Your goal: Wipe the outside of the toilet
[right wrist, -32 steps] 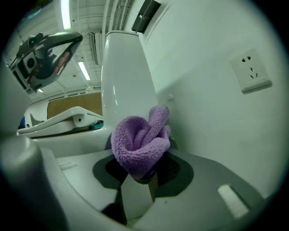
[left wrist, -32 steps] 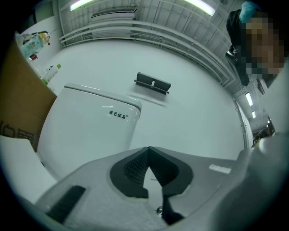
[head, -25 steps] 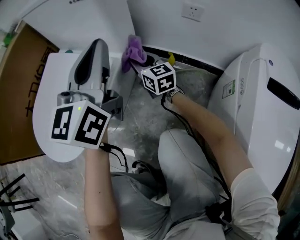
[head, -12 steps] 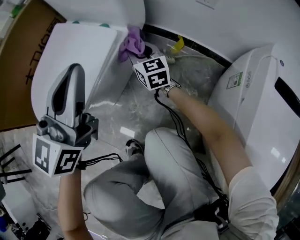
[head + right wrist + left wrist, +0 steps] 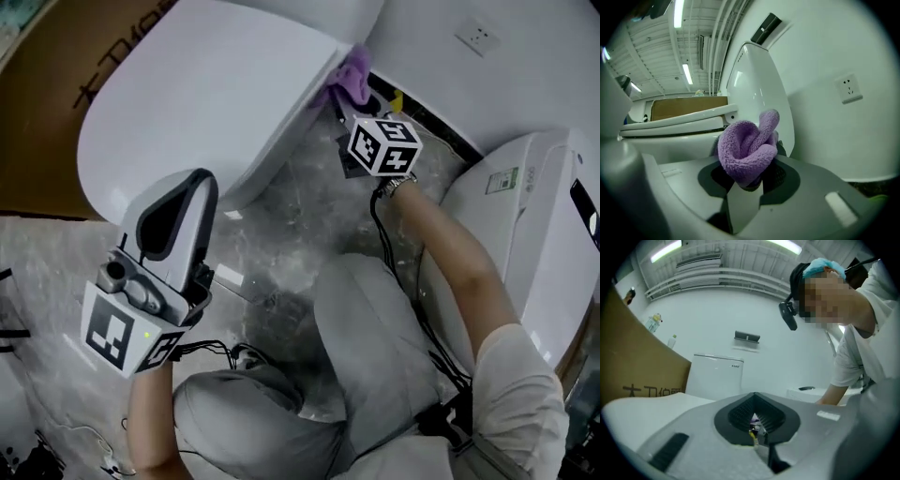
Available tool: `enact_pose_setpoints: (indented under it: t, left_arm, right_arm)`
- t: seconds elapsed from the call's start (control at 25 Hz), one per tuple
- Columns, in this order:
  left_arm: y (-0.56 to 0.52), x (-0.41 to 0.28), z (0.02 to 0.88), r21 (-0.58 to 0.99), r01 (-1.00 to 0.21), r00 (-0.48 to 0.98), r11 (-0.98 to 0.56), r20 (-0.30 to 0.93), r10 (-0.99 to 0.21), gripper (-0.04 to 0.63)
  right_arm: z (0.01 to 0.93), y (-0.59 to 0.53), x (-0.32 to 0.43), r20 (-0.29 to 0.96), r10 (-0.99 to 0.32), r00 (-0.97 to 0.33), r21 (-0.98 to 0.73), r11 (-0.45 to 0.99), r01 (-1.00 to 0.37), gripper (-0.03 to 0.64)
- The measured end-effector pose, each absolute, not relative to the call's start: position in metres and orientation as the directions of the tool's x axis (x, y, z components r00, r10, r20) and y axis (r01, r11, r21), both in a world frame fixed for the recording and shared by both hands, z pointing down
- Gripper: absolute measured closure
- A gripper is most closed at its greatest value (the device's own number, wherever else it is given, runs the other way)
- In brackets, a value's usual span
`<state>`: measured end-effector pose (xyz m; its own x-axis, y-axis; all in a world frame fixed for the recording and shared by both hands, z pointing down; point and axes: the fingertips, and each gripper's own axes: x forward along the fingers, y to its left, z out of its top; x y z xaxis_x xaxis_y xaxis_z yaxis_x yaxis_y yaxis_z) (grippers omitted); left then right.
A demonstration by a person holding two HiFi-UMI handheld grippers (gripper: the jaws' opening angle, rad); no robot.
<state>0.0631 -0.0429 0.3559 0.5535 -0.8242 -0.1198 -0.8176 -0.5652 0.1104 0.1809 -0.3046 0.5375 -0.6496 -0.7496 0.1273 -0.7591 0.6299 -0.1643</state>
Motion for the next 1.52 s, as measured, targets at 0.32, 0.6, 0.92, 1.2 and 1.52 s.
enact_pose_setpoints:
  t: [0.32, 0.6, 0.92, 1.2, 1.52]
  left_arm:
    - [-0.010, 0.040, 0.356, 0.249, -0.708, 0.649, -0.661, -0.138, -0.748, 0.591]
    - [0.005, 0.034, 0.404, 0.257, -0.755, 0.586, -0.604, -0.149, -0.796, 0.589]
    - [0.022, 0.060, 0.429, 0.251, -0.830, 0.463, -0.499, -0.188, -0.866, 0.591]
    - [0.050, 0.040, 0.443, 0.236, -0.900, 0.346, -0.366, -0.123, -0.930, 0.591]
    - [0.084, 0.047, 0.438, 0.207, -0.922, 0.310, -0.327, -0.108, -0.944, 0.590]
  right_arm:
    - [0.524, -0.272, 0.165, 0.235, -0.801, -0.551, -0.127, 0.536, -0.834, 0.500]
    - [0.534, -0.267, 0.166, 0.180, -0.789, -0.587, -0.128, 0.573, -0.810, 0.503]
    - [0.533, -0.247, 0.154, 0.204, -0.724, -0.659, -0.109, 0.652, -0.750, 0.503]
    - [0.537, -0.193, 0.134, 0.162, -0.709, -0.687, -0.129, 0.675, -0.727, 0.503]
    - [0.535, -0.118, 0.100, 0.169, -0.644, -0.746, -0.148, 0.731, -0.666, 0.499]
